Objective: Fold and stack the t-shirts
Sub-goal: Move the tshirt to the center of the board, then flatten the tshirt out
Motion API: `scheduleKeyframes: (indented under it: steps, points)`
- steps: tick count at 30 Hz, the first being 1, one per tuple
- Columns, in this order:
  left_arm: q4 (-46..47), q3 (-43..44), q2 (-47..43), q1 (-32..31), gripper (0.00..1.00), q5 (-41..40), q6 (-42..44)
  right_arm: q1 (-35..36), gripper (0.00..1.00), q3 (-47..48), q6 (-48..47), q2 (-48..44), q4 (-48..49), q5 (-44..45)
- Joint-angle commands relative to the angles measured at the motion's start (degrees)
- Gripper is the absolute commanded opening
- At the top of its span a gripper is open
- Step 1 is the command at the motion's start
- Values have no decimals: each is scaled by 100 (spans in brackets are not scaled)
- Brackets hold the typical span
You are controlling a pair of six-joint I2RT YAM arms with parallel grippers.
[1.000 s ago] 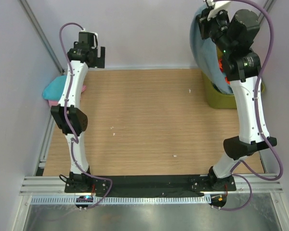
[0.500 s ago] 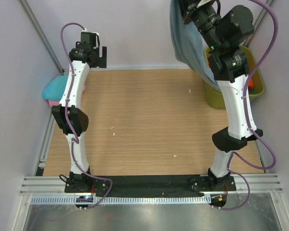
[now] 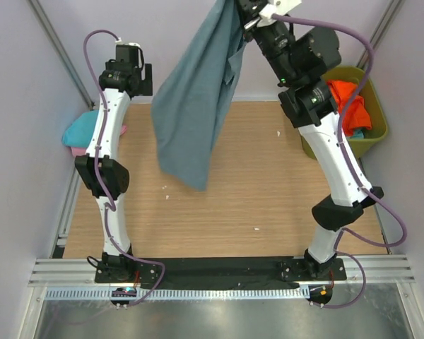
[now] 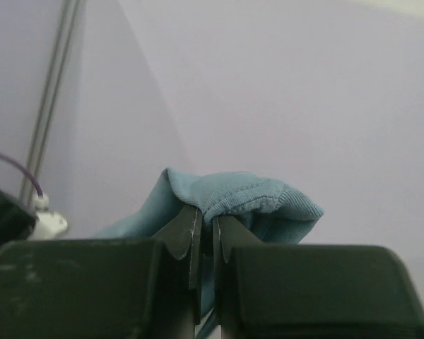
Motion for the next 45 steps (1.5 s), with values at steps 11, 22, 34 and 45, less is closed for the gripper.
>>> scheduleKeyframes:
  steps: [11, 22, 34, 45]
  points:
    - [293, -1334, -706, 129, 100, 337, 95, -1887, 82, -4903, 929, -45, -1807, 1504]
    - [-1481, -2723, -962, -670, 90, 4047, 2037, -1650, 91, -5221, 693, -107, -2344, -342]
    - [-2668, -4051, -1604, -1734, 81, 4155, 3664, -1940, 89, -3623, 807, 1633, -2994, -439]
    - [-2177, -4718, -1305, -2507, 79, 3382, 3321, -2168, 89, -2224, 1044, 2855, -3241, -245]
